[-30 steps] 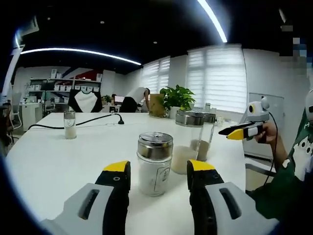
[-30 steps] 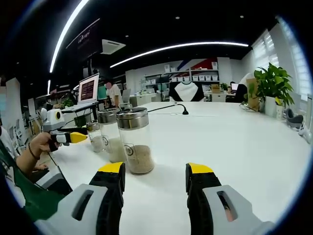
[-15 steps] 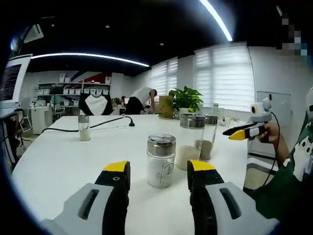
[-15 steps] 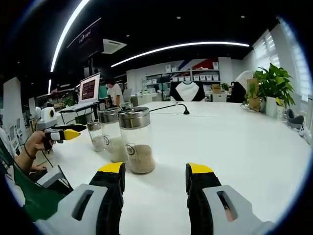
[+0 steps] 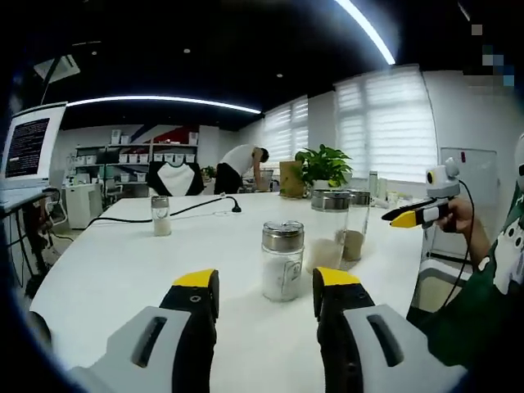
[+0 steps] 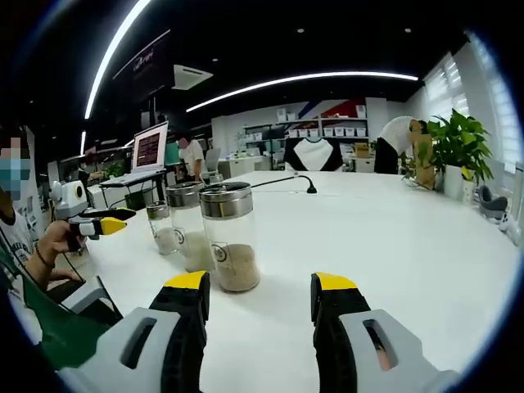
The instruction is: Rotate the seasoning bottle until the label or dispensing opening points toward the visible target arrow and the bottle remains upright within the marked orientation range
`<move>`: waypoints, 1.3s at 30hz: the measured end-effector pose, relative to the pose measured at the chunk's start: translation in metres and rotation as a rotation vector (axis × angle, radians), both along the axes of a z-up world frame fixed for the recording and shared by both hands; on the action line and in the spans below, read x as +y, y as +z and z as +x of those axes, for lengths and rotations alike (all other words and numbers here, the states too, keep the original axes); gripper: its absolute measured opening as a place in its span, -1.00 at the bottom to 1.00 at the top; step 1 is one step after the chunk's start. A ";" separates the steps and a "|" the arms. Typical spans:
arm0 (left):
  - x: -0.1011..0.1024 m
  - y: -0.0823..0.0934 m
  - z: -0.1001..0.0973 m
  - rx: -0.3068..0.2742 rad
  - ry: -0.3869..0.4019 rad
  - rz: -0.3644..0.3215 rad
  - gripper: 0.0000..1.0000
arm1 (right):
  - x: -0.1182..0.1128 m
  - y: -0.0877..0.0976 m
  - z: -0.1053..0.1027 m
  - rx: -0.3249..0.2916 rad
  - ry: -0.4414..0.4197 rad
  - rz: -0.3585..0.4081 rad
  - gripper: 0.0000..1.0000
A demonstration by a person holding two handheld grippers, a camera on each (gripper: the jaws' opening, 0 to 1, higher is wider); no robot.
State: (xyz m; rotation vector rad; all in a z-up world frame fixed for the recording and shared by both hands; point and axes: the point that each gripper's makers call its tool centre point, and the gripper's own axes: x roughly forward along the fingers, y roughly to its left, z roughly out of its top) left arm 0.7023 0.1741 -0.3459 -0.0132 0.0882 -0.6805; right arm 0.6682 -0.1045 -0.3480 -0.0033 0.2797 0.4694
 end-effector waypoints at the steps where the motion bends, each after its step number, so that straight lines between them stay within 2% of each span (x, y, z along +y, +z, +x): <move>1: 0.002 0.000 0.001 -0.004 0.010 0.008 -0.04 | 0.000 0.000 0.000 0.000 0.000 -0.001 -0.01; 3: 0.006 0.001 0.005 -0.016 0.037 0.031 -0.04 | 0.001 0.000 0.000 0.002 0.001 -0.003 -0.01; 5: 0.007 0.008 0.007 -0.026 0.042 -0.013 -0.04 | 0.002 -0.001 0.000 0.002 0.003 -0.004 -0.01; 9: 0.010 0.011 0.011 -0.039 0.059 0.014 -0.03 | 0.003 -0.002 0.000 0.005 0.007 -0.002 -0.01; 12: 0.013 0.016 0.018 -0.044 0.071 -0.001 -0.03 | 0.004 -0.004 0.001 0.011 0.009 -0.002 -0.01; 14: 0.019 0.017 0.025 -0.048 0.111 0.003 -0.03 | 0.004 -0.004 0.001 0.013 0.009 0.000 -0.01; 15: 0.027 0.017 0.032 -0.086 0.163 0.091 -0.03 | 0.005 -0.005 0.001 0.012 0.010 0.001 -0.01; 16: 0.029 0.017 0.036 -0.105 0.184 0.126 -0.02 | 0.005 -0.004 0.001 0.012 0.010 0.001 -0.01; 19: 0.029 0.023 0.045 -0.091 0.190 0.036 -0.02 | 0.004 -0.004 0.001 0.010 0.008 0.002 -0.01; 21: 0.033 0.025 0.052 -0.102 0.212 0.054 -0.02 | 0.004 -0.004 0.001 0.010 0.007 0.004 -0.01; 23: 0.037 0.029 0.065 -0.120 0.241 0.078 -0.02 | 0.004 -0.004 0.001 0.009 0.007 0.003 -0.01; 25: 0.033 0.037 0.072 -0.139 0.224 0.031 0.01 | 0.004 -0.004 0.001 0.011 0.008 0.002 -0.01; 26: 0.031 0.039 0.076 -0.152 0.210 0.038 0.02 | 0.004 -0.004 0.001 0.010 0.009 0.001 -0.01; 29: 0.028 0.037 0.093 -0.152 0.216 0.071 0.02 | 0.003 -0.006 0.001 0.014 0.006 -0.001 -0.01; 32: 0.023 0.039 0.111 -0.143 0.218 0.048 0.02 | 0.001 -0.005 0.001 0.011 0.002 0.001 -0.01; 35: 0.021 0.043 0.127 -0.174 0.234 0.066 0.00 | 0.000 -0.004 0.001 0.008 0.001 -0.001 -0.01; 39: 0.020 0.041 0.153 -0.176 0.248 0.064 0.00 | -0.004 -0.004 0.003 0.006 -0.008 0.001 -0.01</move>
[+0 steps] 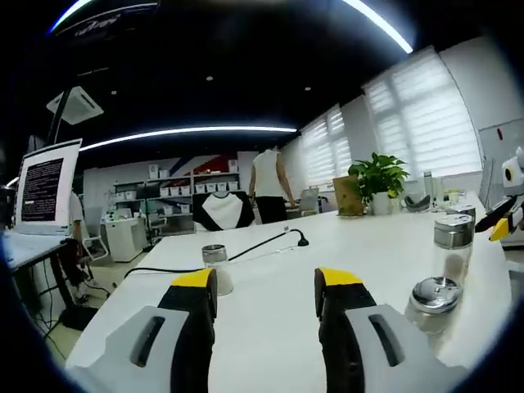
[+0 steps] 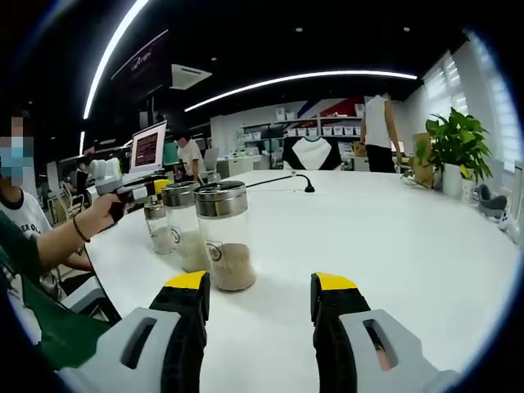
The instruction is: Rotate the seasoning bottle until the label or dispensing opening points toward the visible target arrow and the bottle remains upright within the marked orientation range
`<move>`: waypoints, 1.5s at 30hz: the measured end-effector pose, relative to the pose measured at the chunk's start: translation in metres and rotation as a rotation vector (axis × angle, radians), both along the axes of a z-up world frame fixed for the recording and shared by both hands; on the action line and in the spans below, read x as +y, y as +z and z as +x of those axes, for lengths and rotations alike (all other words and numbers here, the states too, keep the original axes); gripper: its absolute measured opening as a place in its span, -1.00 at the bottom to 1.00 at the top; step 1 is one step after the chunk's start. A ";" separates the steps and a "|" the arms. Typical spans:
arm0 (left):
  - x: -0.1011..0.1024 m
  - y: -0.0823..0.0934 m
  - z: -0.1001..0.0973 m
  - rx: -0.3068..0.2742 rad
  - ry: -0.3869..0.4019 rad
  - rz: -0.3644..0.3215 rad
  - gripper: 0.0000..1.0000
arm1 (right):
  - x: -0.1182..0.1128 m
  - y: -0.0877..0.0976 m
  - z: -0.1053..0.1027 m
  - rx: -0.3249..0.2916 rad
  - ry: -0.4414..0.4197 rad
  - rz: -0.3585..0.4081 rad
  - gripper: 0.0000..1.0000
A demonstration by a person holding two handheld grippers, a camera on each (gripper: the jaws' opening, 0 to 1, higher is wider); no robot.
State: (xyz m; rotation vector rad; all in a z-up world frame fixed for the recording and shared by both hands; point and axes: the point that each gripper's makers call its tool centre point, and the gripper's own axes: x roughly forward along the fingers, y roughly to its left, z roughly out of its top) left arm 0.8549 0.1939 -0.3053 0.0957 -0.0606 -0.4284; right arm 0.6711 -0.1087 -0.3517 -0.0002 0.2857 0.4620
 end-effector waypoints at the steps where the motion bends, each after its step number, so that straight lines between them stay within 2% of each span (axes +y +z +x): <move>1: 0.002 -0.001 0.006 0.009 0.011 -0.041 0.00 | -0.002 -0.001 0.001 0.006 -0.006 -0.001 -0.01; 2: 0.002 0.000 0.010 0.004 0.011 -0.062 0.00 | -0.003 -0.001 0.001 0.006 -0.008 -0.003 -0.01; 4: 0.001 -0.001 0.017 -0.002 0.019 -0.050 -0.01 | -0.004 0.001 0.001 -0.001 -0.011 -0.003 -0.01; 6: 0.004 -0.005 0.029 -0.005 0.047 0.002 -0.01 | -0.005 0.001 0.001 -0.002 -0.012 -0.002 -0.01; 9: 0.004 -0.010 0.045 0.013 0.052 -0.020 -0.01 | -0.007 0.001 0.000 0.001 -0.010 -0.007 -0.01; 11: 0.009 -0.017 0.060 0.023 0.079 0.024 -0.01 | -0.010 0.004 -0.001 -0.006 -0.021 -0.005 -0.01; 13: 0.011 -0.022 0.074 0.027 0.083 0.039 -0.01 | -0.012 0.006 -0.001 -0.013 -0.025 -0.007 -0.01; 18: 0.020 -0.032 0.101 0.048 0.110 0.035 0.00 | -0.014 0.005 0.000 -0.011 -0.030 -0.003 -0.01; 21: 0.026 -0.035 0.114 0.057 0.118 -0.006 0.00 | -0.015 0.004 0.002 -0.008 -0.032 -0.002 -0.01; 23: 0.024 -0.039 0.123 0.033 0.107 0.020 0.00 | -0.014 0.003 0.002 -0.005 -0.032 -0.002 -0.01; 24: 0.022 -0.044 0.126 0.049 0.095 0.078 0.00 | -0.015 0.002 0.005 -0.003 -0.030 -0.002 -0.01; 25: 0.021 -0.042 0.128 0.034 0.099 0.084 0.00 | -0.015 0.001 0.005 -0.002 -0.030 0.000 -0.01; 28: 0.020 -0.037 0.138 0.037 0.102 -0.014 0.00 | -0.016 -0.001 0.007 0.006 -0.040 0.003 -0.02; 31: 0.019 -0.040 0.148 0.055 0.105 -0.035 0.00 | -0.016 -0.001 0.006 0.005 -0.036 0.003 -0.02; 34: 0.015 -0.041 0.155 0.045 0.111 -0.027 -0.01 | -0.019 -0.001 0.007 0.000 -0.044 0.005 -0.02; 38: 0.008 -0.034 0.162 0.051 0.124 -0.129 -0.01 | -0.018 -0.002 0.007 0.007 -0.042 0.004 -0.02; 40: 0.003 -0.034 0.167 0.056 0.120 -0.096 -0.01 | -0.018 -0.002 0.007 0.006 -0.041 0.005 -0.02; 41: 0.004 -0.037 0.169 0.061 0.128 -0.012 -0.01 | -0.019 -0.002 0.007 0.008 -0.045 0.006 -0.02; 42: 0.006 -0.038 0.172 0.067 0.133 0.022 -0.02 | -0.020 -0.002 0.007 0.007 -0.047 0.004 -0.02; 45: 0.009 -0.031 0.179 0.057 0.134 -0.025 -0.04 | -0.021 0.001 0.007 -0.002 -0.051 0.005 -0.02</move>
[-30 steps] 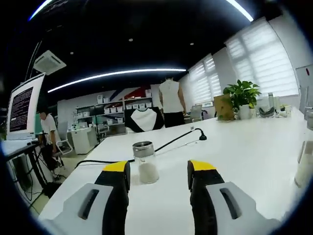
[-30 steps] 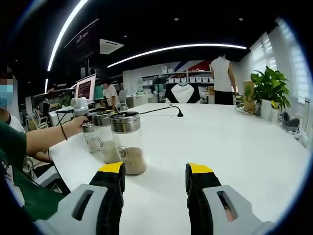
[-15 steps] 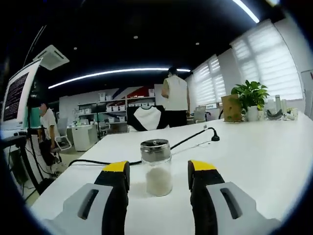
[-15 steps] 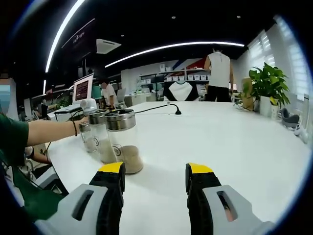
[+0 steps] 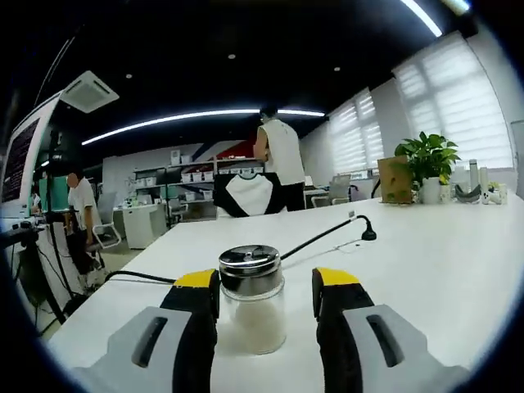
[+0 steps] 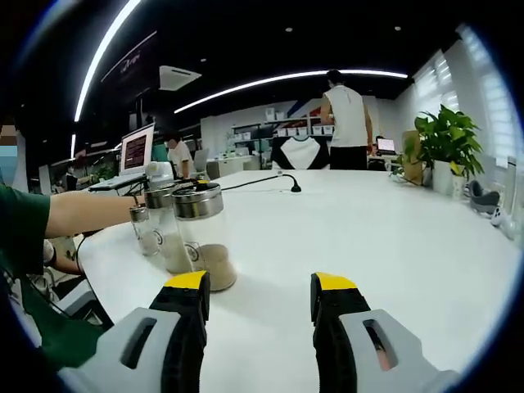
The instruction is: Rotate the seasoning bottle until the label or dispensing opening points toward the visible target arrow and the bottle remains upright within the marked orientation range
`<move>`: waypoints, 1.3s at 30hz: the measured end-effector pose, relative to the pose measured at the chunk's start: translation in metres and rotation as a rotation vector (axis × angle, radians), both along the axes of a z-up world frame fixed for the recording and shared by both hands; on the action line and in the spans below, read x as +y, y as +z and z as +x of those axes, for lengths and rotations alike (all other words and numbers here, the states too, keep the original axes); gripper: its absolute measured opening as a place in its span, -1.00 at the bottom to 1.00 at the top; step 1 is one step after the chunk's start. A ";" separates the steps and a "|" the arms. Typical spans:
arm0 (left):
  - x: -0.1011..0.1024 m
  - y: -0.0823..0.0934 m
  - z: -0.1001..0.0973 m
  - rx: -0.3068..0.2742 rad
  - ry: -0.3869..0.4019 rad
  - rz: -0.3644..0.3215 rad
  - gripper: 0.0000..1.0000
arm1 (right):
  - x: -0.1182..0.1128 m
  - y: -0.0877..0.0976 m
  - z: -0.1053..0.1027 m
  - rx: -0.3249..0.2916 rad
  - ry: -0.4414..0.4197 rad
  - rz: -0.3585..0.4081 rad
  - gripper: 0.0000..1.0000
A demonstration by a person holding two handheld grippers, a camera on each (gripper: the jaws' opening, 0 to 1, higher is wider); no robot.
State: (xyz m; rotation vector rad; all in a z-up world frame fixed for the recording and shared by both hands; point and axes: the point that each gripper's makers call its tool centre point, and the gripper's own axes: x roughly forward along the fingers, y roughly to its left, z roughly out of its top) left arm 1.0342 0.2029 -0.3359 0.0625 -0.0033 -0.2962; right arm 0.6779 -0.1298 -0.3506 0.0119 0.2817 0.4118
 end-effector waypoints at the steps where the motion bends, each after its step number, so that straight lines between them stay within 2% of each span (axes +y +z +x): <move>1: 0.001 0.001 0.002 0.001 0.002 -0.003 -0.05 | 0.000 0.000 0.000 -0.001 -0.001 0.001 -0.02; 5: 0.005 0.000 0.009 0.014 0.010 0.007 -0.16 | 0.000 -0.002 0.001 0.007 -0.003 0.004 -0.02; 9: 0.011 0.002 0.012 0.015 0.029 -0.045 -0.20 | 0.000 -0.002 0.002 0.009 -0.002 0.004 -0.02; 13: 0.005 0.001 0.011 0.017 0.016 -0.053 -0.29 | 0.000 -0.001 0.002 0.005 -0.004 0.004 -0.02; 24: 0.006 0.000 0.011 0.013 0.028 -0.023 -0.30 | -0.002 0.001 0.003 0.003 -0.008 0.007 -0.02; 39: 0.005 0.000 0.007 -0.012 -0.025 -0.041 -0.31 | -0.004 0.001 0.005 0.007 -0.008 0.012 -0.02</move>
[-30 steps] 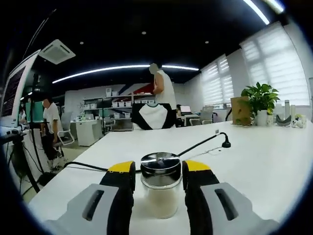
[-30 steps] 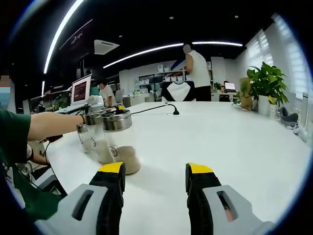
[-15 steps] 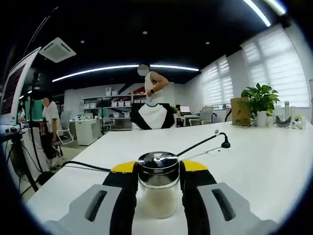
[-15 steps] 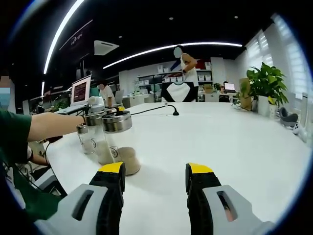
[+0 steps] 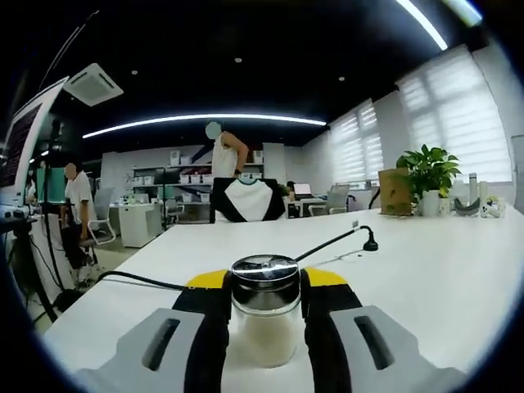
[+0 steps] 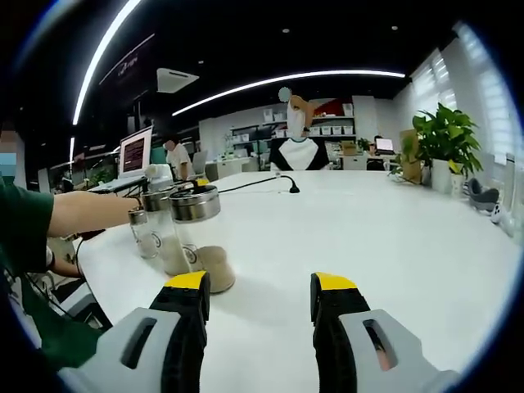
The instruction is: Rotate the seasoning bottle until the label or dispensing opening points toward the visible target arrow and the bottle remains upright within the marked orientation range
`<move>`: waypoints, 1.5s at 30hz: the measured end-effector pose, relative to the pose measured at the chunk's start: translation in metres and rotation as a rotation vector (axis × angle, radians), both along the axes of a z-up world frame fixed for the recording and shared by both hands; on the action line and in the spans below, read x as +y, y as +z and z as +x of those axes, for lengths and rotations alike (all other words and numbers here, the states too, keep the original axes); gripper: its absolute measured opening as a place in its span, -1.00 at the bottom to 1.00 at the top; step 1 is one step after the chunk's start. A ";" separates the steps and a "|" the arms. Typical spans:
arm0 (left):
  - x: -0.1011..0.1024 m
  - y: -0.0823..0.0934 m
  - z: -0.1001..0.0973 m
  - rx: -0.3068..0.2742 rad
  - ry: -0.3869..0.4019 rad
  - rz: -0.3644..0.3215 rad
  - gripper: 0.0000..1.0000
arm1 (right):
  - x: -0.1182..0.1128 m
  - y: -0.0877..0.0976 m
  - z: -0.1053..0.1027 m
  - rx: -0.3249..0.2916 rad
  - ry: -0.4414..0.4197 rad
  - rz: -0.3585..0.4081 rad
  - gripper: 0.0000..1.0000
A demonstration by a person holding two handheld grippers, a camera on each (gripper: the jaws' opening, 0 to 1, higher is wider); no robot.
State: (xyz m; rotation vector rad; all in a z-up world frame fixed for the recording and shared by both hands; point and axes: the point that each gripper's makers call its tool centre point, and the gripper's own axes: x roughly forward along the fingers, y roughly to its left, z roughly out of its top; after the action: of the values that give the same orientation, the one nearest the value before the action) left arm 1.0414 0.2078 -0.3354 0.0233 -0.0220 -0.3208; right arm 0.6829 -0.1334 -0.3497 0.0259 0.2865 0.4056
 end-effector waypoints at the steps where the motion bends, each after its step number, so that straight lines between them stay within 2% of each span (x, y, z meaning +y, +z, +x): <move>1: 0.000 0.000 0.001 0.004 -0.002 0.007 -0.31 | 0.000 0.000 0.000 0.002 0.002 0.000 -0.02; 3: 0.000 0.001 -0.001 0.007 -0.017 0.033 -0.32 | 0.001 0.000 0.001 0.002 0.003 0.001 -0.02; 6: 0.003 0.001 -0.006 0.014 -0.025 0.020 -0.33 | 0.002 0.000 0.002 0.001 0.007 0.002 -0.02; 12: -0.001 0.003 -0.027 0.000 -0.087 0.048 -0.35 | 0.005 -0.002 0.001 0.007 0.014 0.004 -0.02; 23: 0.009 0.002 -0.061 0.025 -0.104 -0.016 -0.35 | 0.006 -0.001 -0.001 0.002 0.012 0.004 -0.02; 26: 0.004 0.007 -0.075 0.013 -0.141 -0.016 -0.35 | 0.007 -0.002 -0.001 0.005 0.015 0.004 -0.02; 27: 0.003 0.005 -0.082 0.055 -0.147 -0.065 -0.35 | 0.008 -0.002 -0.001 0.006 0.017 0.003 -0.02; 28: 0.002 0.006 -0.086 0.069 -0.154 -0.097 -0.35 | 0.008 -0.002 -0.001 0.004 0.018 0.003 -0.02; 32: -0.001 0.003 -0.105 0.061 -0.170 -0.014 -0.35 | 0.010 -0.002 -0.002 0.001 0.023 0.003 -0.02; 36: -0.002 0.008 -0.126 0.031 -0.193 -0.022 -0.35 | 0.011 -0.001 -0.004 -0.004 0.022 0.005 -0.02; 39: -0.003 0.012 -0.140 0.007 -0.203 -0.002 -0.35 | 0.010 0.000 -0.004 -0.008 0.019 0.004 -0.02; 43: 0.003 0.014 -0.158 0.026 -0.207 -0.036 -0.35 | 0.011 0.001 -0.004 -0.009 0.018 0.002 -0.02; 45: 0.002 0.020 -0.169 -0.012 -0.221 -0.016 -0.35 | 0.012 0.001 -0.004 -0.010 0.019 0.002 -0.02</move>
State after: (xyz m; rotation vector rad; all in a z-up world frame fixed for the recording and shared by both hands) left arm 0.8722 0.2102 -0.3151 0.0072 -0.0394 -0.5412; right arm 0.6785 -0.1218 -0.3490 0.0235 0.2761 0.4247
